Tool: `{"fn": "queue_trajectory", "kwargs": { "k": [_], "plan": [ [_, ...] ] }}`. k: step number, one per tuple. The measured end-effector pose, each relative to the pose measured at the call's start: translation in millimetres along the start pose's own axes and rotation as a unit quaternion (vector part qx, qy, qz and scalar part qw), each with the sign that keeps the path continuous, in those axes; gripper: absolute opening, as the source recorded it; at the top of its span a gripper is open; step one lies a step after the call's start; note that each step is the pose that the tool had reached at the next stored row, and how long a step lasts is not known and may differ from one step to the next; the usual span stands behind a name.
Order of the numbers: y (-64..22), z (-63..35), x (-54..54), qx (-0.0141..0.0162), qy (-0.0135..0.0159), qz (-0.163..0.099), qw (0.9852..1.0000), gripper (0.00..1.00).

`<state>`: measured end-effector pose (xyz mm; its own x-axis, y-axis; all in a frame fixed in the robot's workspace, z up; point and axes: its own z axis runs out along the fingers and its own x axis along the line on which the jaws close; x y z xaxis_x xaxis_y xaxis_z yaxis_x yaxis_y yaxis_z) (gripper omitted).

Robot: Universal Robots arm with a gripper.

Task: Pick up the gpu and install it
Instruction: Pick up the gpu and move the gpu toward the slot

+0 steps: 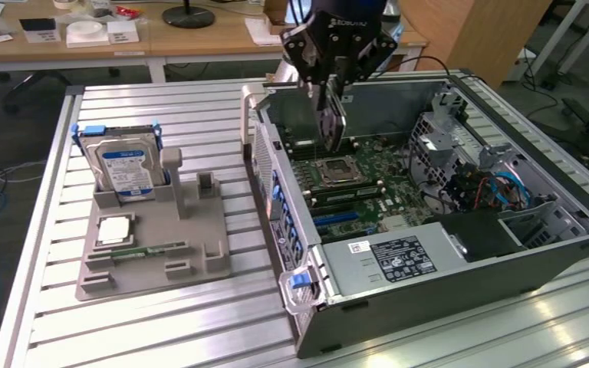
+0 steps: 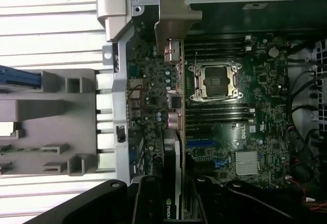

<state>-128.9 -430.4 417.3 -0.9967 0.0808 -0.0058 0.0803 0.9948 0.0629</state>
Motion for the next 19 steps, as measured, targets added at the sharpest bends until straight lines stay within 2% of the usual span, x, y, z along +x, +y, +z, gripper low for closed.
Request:
{"fn": "queue_trajectory", "kwargs": {
  "k": [10, 19],
  "plan": [
    [2.6, 0.3, -31.9, 0.0000, 0.0003, 0.000, 1.0000, 0.27],
    [4.4, 0.6, -54.5, 0.0001, 0.0004, 0.000, 1.0000, 0.27]
  ]
}}
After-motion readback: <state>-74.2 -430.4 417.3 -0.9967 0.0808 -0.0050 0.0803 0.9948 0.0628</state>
